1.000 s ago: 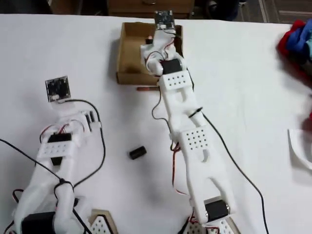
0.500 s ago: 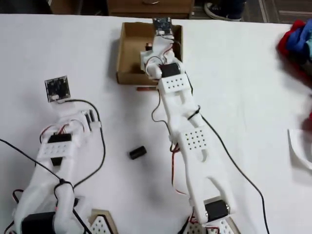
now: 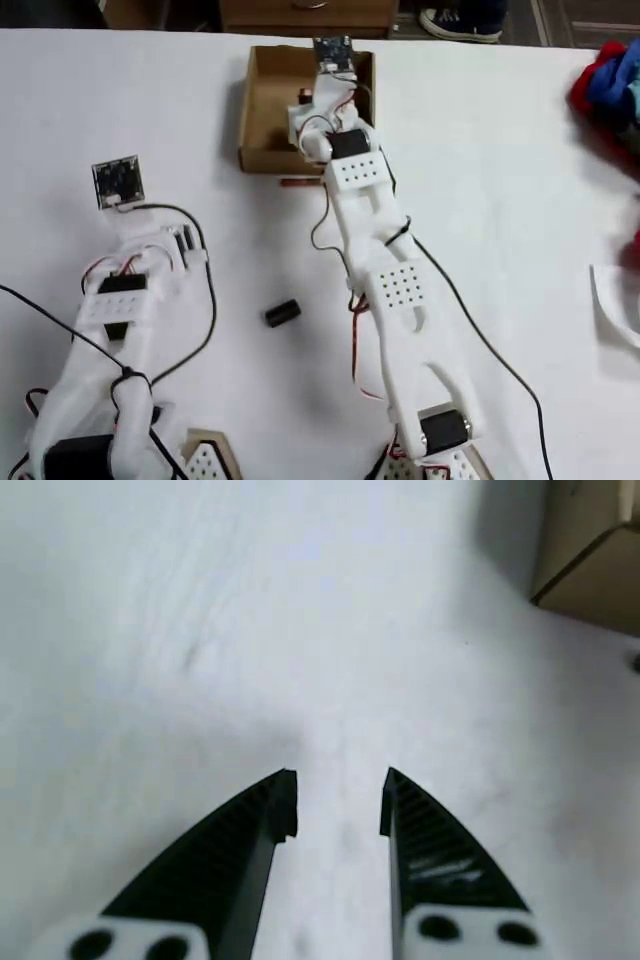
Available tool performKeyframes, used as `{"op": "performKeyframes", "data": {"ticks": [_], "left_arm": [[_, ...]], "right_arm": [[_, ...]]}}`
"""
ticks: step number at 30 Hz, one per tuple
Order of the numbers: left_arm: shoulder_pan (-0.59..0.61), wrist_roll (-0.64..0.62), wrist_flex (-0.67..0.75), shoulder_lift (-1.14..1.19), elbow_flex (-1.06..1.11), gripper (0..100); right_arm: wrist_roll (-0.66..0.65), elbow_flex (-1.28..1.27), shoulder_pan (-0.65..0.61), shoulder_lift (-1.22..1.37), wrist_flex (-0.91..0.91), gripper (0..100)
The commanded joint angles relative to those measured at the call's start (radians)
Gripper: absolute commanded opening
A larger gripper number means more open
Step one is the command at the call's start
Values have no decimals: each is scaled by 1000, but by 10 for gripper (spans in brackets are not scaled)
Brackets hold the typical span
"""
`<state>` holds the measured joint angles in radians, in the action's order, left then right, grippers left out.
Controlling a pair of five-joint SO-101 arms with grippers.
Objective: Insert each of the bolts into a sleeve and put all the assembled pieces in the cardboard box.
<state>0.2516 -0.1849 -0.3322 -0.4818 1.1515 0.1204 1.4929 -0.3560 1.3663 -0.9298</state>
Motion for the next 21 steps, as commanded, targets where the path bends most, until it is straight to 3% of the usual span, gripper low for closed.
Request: {"op": "performKeyframes", "data": {"ticks": [1, 21], "left_arm": [[3, -3, 12, -34, -4, 155], [6, -2, 14, -34, 1, 155]], "right_arm": [[-5, 21, -1, -25, 25, 19], [-5, 28, -13, 31, 24, 22]]}}
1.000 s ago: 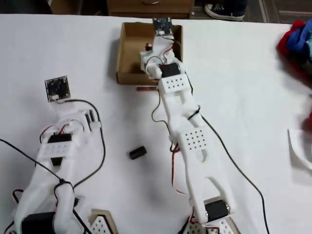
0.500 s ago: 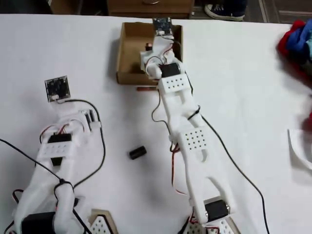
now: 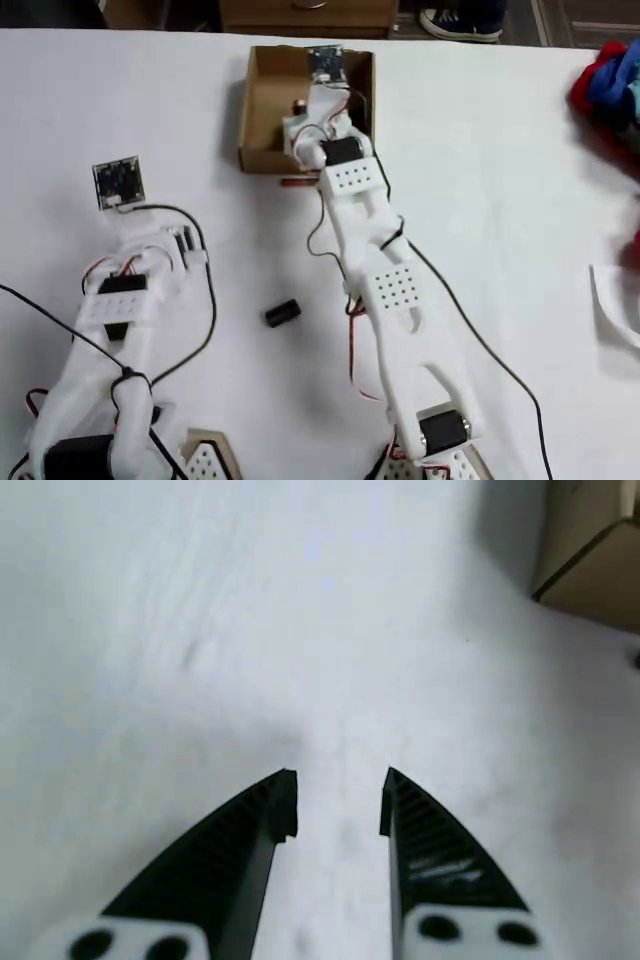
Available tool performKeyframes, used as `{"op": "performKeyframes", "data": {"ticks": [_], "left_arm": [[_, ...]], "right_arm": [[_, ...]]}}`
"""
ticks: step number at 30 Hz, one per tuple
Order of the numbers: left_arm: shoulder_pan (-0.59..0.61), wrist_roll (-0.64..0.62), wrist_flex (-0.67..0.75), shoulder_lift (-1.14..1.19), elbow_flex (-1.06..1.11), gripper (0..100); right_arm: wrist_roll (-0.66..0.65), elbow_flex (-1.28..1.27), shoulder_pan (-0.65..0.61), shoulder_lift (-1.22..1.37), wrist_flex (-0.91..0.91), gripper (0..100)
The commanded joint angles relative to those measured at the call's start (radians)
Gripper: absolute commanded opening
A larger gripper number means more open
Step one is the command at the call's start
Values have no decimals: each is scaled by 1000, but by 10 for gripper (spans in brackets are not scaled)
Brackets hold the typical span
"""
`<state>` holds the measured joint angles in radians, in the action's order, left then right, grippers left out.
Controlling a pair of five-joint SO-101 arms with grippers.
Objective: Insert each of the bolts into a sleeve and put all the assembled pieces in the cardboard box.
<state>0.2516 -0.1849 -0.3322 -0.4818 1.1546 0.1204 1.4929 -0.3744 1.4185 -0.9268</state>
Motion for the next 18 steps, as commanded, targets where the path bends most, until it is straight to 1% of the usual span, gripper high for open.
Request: {"op": "performKeyframes", "data": {"ticks": [1, 6, 11, 14, 18], "left_arm": [[6, -2, 14, -34, -2, 155], [6, 0, 14, -34, -2, 155], [6, 0, 14, -34, -2, 155], [6, 0, 14, -34, -2, 155], [8, 0, 15, -34, -5, 155]], "right_arm": [[-5, 31, 7, -21, 21, 23], [-5, 75, 10, -30, 10, 94], [-5, 173, 10, -58, -70, 95], [-5, 176, 24, -114, -111, 95], [-6, 175, 58, -206, -232, 94]]}}
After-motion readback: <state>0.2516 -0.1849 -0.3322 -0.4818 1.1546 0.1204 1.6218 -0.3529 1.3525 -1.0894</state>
